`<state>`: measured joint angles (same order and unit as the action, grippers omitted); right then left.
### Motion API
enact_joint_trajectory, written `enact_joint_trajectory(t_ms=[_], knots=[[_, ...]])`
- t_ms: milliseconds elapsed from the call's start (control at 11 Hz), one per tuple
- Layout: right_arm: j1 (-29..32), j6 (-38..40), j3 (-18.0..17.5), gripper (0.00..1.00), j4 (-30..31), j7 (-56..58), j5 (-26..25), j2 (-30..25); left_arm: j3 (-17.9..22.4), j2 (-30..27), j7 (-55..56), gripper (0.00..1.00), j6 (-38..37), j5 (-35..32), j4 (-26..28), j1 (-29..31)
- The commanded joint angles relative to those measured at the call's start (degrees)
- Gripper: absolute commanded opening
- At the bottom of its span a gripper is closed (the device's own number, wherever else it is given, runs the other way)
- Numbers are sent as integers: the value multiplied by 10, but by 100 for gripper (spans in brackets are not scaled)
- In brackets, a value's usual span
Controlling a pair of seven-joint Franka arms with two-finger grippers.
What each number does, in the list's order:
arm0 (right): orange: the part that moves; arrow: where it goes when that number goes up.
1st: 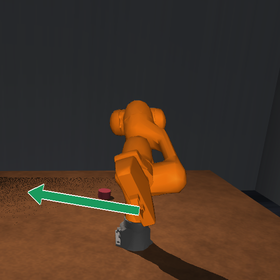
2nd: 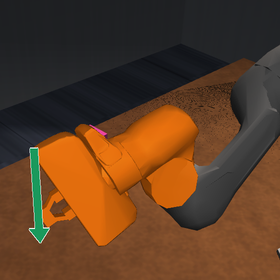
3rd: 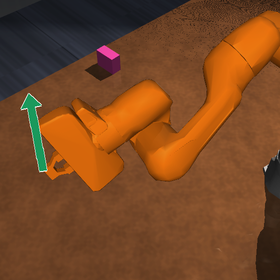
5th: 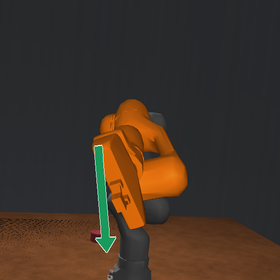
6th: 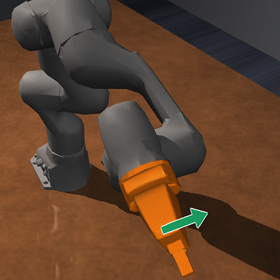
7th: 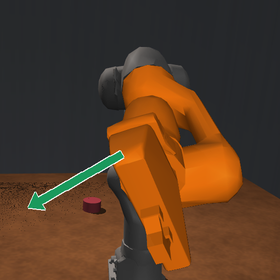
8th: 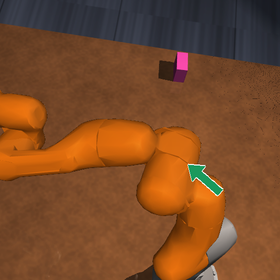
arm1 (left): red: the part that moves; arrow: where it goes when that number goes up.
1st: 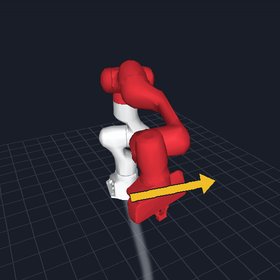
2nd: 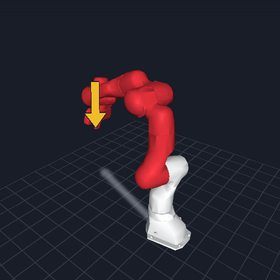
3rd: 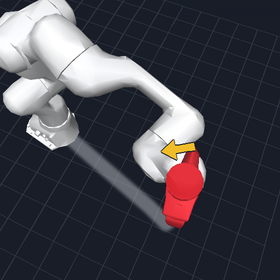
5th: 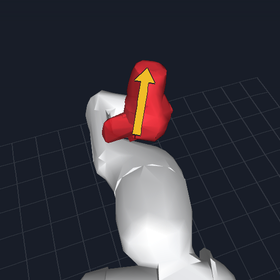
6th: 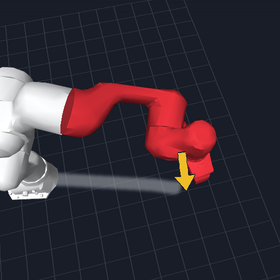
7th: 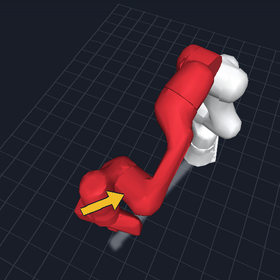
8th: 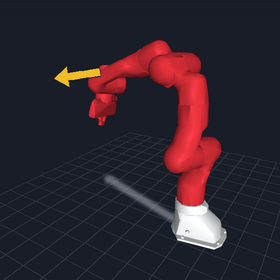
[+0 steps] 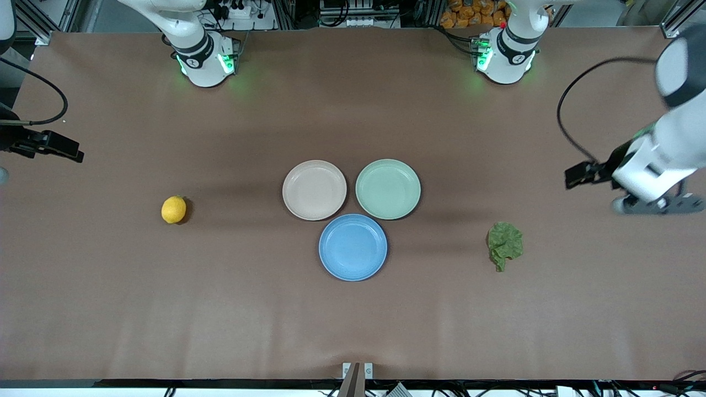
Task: Place lemon and lettuce in plates
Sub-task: 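Lower the left gripper onto the lettuce while the right gripper reaches the lemon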
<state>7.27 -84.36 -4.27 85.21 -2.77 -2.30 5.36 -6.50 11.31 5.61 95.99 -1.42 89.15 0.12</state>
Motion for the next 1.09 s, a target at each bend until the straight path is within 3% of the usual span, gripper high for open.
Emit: enact_joint_trajectory(t_ms=[0,727,1000], knots=[[5,13,-5,100,7,0,2,-5,0,50,-15,100,41,6,11,1],[24,-10,-5,100,35,2,27,-7,2,246,-5,100,195,6,4,-8],[21,-46,-6,100,58,2,27,-7,2,285,-2,100,221,6,-1,-12]])
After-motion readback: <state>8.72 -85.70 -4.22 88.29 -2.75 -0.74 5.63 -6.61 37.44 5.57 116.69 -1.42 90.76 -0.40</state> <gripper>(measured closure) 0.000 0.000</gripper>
